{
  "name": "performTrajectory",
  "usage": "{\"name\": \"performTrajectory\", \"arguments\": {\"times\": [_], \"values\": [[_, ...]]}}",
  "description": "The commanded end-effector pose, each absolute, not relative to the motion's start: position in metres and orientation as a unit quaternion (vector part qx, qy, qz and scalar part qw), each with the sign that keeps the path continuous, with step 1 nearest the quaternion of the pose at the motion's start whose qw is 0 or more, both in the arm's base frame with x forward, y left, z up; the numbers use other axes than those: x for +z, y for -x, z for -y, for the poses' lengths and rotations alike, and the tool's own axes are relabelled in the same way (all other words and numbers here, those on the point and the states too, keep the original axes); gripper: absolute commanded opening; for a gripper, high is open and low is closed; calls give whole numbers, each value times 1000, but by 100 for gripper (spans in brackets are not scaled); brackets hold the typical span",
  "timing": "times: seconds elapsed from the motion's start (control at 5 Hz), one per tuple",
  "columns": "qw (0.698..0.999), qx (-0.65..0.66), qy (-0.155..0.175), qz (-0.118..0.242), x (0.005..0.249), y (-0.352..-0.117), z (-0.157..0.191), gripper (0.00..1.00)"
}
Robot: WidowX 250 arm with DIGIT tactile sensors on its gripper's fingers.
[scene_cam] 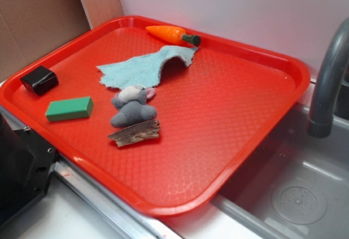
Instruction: Grab the gray animal.
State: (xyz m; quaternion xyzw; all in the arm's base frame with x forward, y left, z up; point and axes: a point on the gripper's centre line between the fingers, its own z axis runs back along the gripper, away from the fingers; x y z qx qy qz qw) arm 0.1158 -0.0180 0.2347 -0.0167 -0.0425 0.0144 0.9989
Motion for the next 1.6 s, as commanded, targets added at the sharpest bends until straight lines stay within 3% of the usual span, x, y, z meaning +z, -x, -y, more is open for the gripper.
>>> {"name": "performTrajectory", "arguments": {"times": [0.0,0.4,0.6,0.8,1.0,1.4], "values": [[999,14,17,43,235,-116,18,100],[978,198,48,46,210,-144,2,100],[948,311,60,43,193,-154,5,100],[911,405,74,14,169,-165,11,100],[893,446,65,3,140,-175,18,100],[862,499,82,25,79,-190,30,100]]}}
